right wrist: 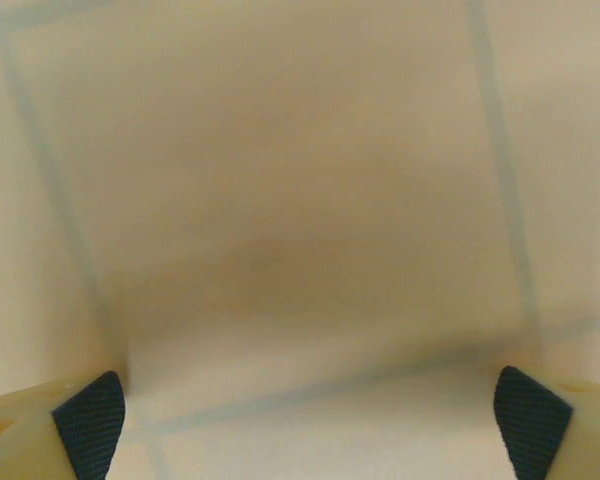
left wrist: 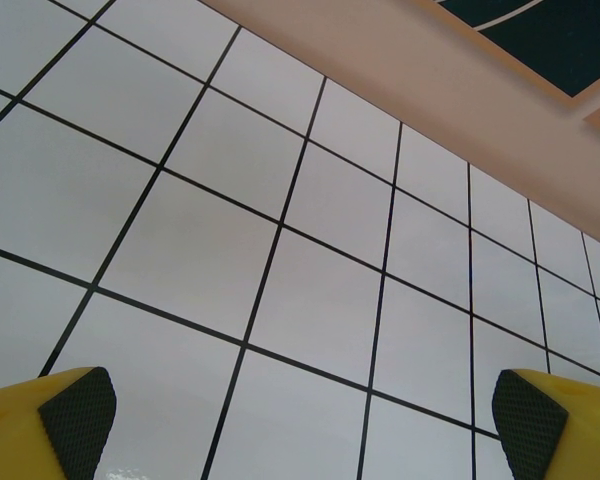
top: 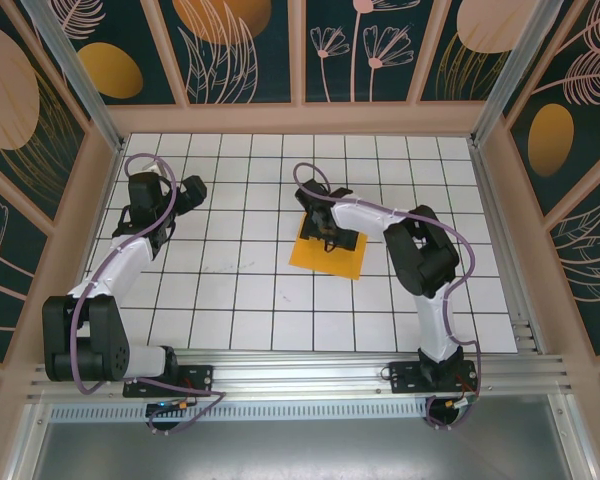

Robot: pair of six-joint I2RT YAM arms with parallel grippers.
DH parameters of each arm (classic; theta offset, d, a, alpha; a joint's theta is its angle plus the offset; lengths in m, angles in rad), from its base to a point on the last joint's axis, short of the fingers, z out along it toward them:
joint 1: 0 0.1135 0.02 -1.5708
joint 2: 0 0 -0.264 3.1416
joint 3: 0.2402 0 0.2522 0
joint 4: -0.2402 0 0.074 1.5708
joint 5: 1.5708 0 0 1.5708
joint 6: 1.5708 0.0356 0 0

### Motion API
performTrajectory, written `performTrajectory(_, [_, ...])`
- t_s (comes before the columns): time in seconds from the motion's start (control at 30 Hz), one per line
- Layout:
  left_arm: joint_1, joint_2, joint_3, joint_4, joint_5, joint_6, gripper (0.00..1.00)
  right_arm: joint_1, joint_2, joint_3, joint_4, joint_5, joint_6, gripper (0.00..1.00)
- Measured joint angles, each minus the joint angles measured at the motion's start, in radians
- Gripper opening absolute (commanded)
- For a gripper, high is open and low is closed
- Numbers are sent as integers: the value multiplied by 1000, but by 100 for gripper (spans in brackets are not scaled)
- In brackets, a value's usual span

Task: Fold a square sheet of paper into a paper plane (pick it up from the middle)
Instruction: Fold the square sheet of paper in half at the center of the table.

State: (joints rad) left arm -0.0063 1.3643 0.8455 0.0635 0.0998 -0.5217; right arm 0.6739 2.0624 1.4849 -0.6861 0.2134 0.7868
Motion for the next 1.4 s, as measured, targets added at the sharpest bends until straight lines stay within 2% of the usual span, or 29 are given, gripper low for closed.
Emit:
performTrajectory(0.17, [0,0,0,-9,5,0,98,-5,0,55,-28,-27,-21,99])
performTrajectory(0.73, [0,20,6,-16,9,0,99,-23,53,49,-42,-65,-31,99])
performTrajectory(1.4, [0,32,18,-24,9,0,99,-26,34,11,-15,-57,-41,78])
